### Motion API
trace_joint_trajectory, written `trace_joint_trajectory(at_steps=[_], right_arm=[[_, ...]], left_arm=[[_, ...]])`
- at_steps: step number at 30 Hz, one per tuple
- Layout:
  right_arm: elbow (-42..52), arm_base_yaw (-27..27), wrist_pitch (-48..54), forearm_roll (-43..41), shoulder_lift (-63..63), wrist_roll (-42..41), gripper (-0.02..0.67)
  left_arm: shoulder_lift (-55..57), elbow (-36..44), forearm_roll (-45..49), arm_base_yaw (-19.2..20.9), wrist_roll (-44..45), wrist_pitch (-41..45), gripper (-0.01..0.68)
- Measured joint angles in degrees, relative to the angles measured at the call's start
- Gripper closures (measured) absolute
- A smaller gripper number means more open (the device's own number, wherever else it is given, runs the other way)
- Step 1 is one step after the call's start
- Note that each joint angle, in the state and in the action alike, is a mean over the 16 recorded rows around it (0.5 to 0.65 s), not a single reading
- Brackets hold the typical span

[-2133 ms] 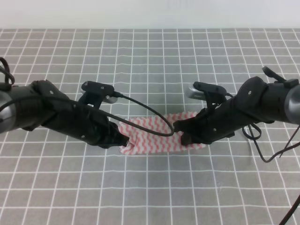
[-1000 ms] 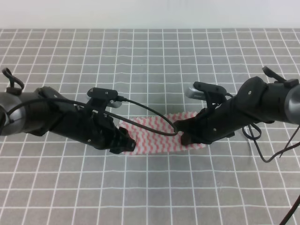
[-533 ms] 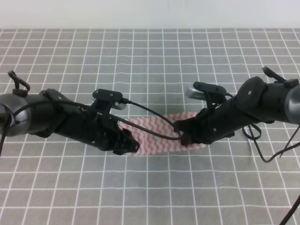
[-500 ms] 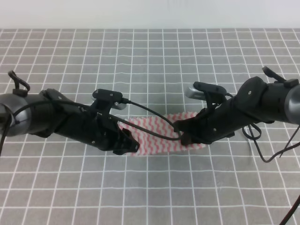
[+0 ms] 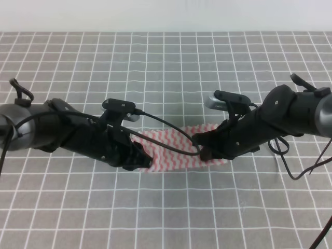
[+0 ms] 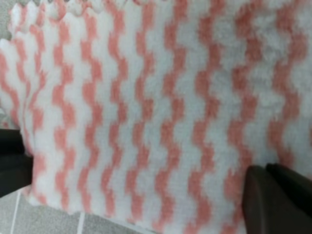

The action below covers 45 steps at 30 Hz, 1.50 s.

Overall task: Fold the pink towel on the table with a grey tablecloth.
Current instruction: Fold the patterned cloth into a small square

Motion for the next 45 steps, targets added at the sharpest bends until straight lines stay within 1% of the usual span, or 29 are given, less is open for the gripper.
trace_joint_trajectory(at_steps=[6, 10, 28, 45], right_arm=[[-0.01, 0.0, -0.02, 0.02, 0.01, 0.01, 0.67], [-0.01, -0.01, 0.02, 0.02, 0.02, 0.01, 0.67], [-0.03, -0.01, 0.36, 0.03, 0.19, 0.02, 0.67], [0.0, 0.0, 0.47, -0.02, 0.21, 0.04, 0.67]], left_arm=[[-0.05, 0.0, 0.13, -0.03, 0.99, 0.45, 0.633], [-0.29, 0.04, 0.31, -0.05, 1.62, 0.83, 0.66], [-1.78, 0.06, 3.45, -0.09, 1.19, 1.07, 0.671], [-3.13, 0.05, 13.1, -0.09, -8.35, 1.29, 0.671]])
